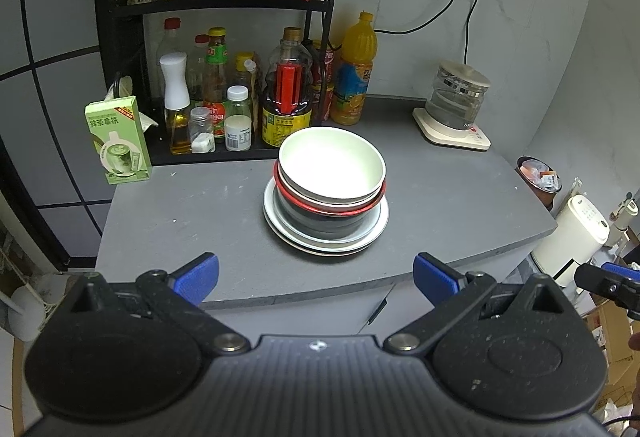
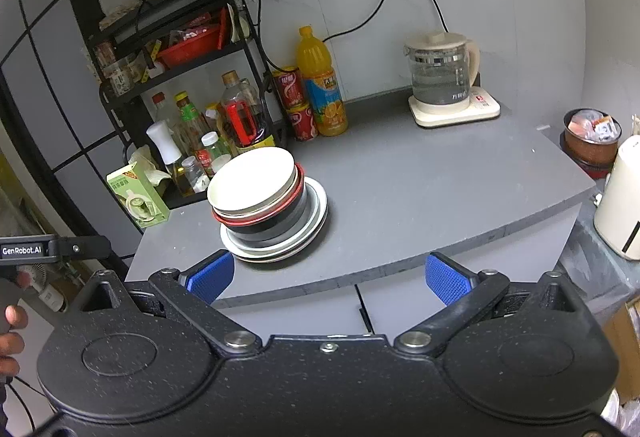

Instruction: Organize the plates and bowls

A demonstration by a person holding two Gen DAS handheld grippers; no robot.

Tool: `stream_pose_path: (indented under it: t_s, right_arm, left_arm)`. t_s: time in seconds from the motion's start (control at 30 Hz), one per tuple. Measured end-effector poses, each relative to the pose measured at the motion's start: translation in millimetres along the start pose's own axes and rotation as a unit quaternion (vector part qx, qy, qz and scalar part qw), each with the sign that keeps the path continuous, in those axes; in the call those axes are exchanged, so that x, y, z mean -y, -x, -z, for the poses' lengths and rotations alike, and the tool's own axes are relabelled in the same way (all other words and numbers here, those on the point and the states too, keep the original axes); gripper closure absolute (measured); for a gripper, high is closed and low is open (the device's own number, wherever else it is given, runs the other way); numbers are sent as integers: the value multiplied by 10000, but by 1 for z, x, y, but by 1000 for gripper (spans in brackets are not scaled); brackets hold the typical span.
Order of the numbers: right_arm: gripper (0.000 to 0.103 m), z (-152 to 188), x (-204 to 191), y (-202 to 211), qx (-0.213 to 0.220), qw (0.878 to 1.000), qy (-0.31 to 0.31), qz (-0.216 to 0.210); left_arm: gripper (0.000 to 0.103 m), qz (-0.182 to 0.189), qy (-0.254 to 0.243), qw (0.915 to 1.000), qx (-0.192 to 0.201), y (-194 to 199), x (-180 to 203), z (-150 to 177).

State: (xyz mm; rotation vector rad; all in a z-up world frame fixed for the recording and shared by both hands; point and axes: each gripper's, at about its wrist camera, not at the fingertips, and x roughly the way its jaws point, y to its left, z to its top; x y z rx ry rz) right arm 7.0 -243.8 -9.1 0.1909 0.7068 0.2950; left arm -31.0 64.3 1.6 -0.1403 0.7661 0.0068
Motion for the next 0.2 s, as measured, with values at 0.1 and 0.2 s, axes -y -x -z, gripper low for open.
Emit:
stream_pose_path:
  t_s: [0.1, 0.2]
  right_arm:
    - [0, -2, -4, 0, -47, 10000, 34, -50]
    - [0, -1, -4, -3, -118, 9999, 63, -13]
  left_arm:
    - [1, 11, 65, 9999, -123, 0, -2, -2]
    - [1, -60, 28, 9999, -135, 1, -2, -3]
